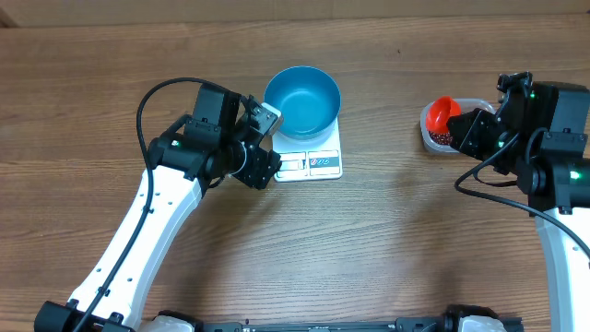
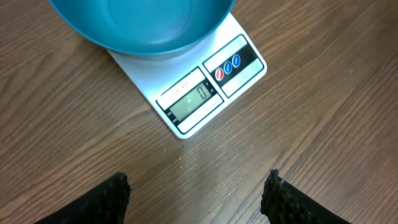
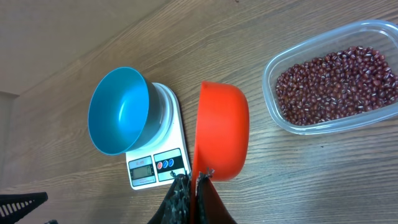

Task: Scoop item into bowl and weigh 150g on scale

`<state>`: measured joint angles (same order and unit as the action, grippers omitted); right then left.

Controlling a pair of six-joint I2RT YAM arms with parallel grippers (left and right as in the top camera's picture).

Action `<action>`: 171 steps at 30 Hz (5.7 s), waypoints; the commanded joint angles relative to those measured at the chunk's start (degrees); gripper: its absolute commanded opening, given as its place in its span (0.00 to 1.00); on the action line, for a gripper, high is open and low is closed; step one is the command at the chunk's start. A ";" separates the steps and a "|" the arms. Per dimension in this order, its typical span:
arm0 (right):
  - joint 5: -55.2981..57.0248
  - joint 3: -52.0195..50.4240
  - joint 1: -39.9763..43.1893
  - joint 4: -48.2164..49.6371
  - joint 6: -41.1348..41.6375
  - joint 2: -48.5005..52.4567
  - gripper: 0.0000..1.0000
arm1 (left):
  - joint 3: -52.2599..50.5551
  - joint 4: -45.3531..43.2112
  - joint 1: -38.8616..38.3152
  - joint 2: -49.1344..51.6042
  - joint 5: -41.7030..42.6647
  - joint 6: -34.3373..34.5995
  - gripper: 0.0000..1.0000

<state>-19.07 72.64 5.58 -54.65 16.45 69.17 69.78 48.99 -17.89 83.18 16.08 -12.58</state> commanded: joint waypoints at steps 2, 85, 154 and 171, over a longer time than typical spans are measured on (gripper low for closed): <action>0.39 0.87 0.07 0.33 -0.24 -0.13 0.04 | -0.44 0.96 0.28 0.28 -0.20 -3.82 0.74; 0.39 0.87 0.07 0.48 -0.22 -0.13 0.04 | -21.27 -14.69 -2.38 -19.32 -9.27 7.50 1.00; 5.25 37.57 14.03 -27.96 -37.64 43.04 0.04 | -21.27 -14.32 -2.38 -19.10 -5.07 -1.38 1.00; 5.40 36.59 14.03 -22.71 -34.23 50.75 0.04 | -21.27 -14.32 -2.38 -19.10 -5.07 -1.38 1.00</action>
<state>-13.15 108.75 19.77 -78.06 -19.09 119.13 48.97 34.68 -20.16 63.88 10.11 -12.64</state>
